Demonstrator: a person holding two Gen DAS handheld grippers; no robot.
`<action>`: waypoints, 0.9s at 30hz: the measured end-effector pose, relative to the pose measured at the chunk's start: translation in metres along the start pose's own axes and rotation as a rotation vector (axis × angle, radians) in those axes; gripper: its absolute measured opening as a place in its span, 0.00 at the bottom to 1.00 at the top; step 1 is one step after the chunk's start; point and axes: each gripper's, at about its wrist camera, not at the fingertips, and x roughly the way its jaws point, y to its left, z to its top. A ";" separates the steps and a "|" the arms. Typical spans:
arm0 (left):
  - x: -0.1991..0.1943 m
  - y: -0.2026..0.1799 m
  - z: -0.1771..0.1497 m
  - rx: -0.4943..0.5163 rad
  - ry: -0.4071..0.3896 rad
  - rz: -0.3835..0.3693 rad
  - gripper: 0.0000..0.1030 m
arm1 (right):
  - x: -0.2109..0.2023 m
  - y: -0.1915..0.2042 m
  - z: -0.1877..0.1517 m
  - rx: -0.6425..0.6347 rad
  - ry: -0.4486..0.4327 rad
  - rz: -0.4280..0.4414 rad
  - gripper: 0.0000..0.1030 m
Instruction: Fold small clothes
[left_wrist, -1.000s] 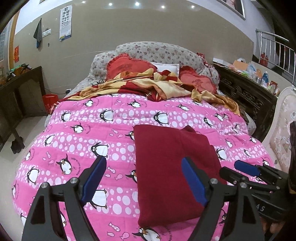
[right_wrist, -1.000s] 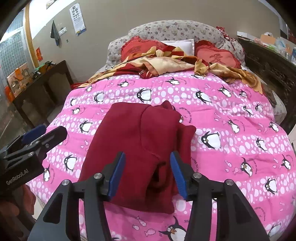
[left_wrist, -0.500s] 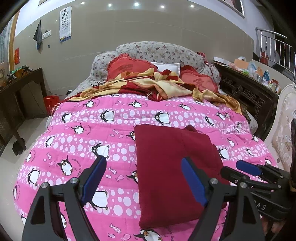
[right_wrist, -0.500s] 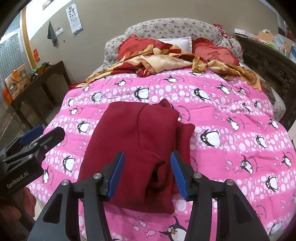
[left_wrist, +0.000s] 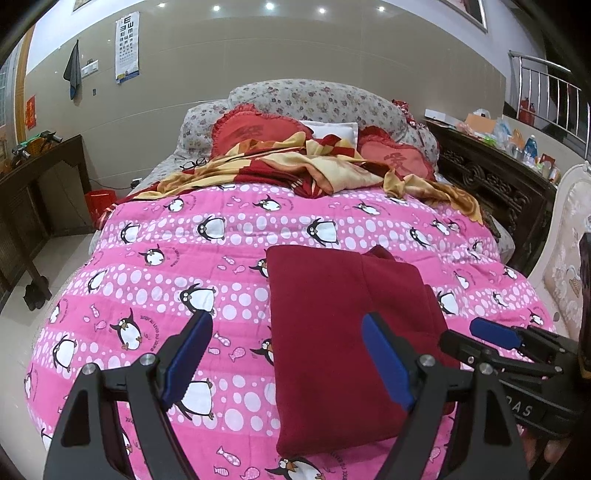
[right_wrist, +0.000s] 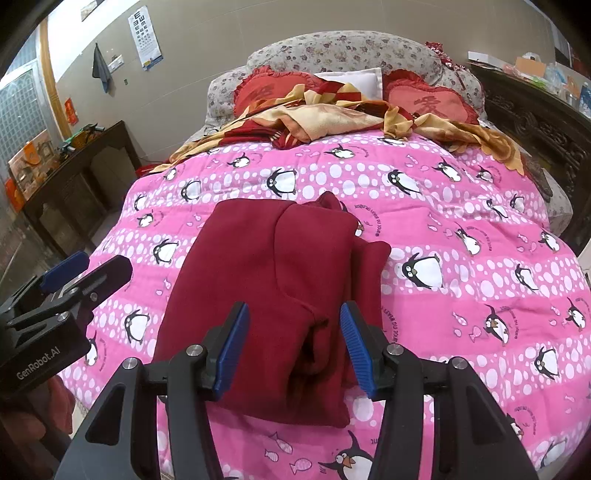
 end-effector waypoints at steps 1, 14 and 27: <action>-0.001 0.000 0.000 0.002 0.002 -0.001 0.84 | 0.000 0.000 0.000 -0.001 0.000 0.001 0.58; 0.000 0.000 0.001 0.004 0.003 0.001 0.84 | 0.001 0.000 0.000 0.005 0.003 0.000 0.58; 0.011 0.002 -0.002 0.001 0.015 -0.014 0.84 | 0.007 0.003 0.003 -0.004 0.012 -0.005 0.58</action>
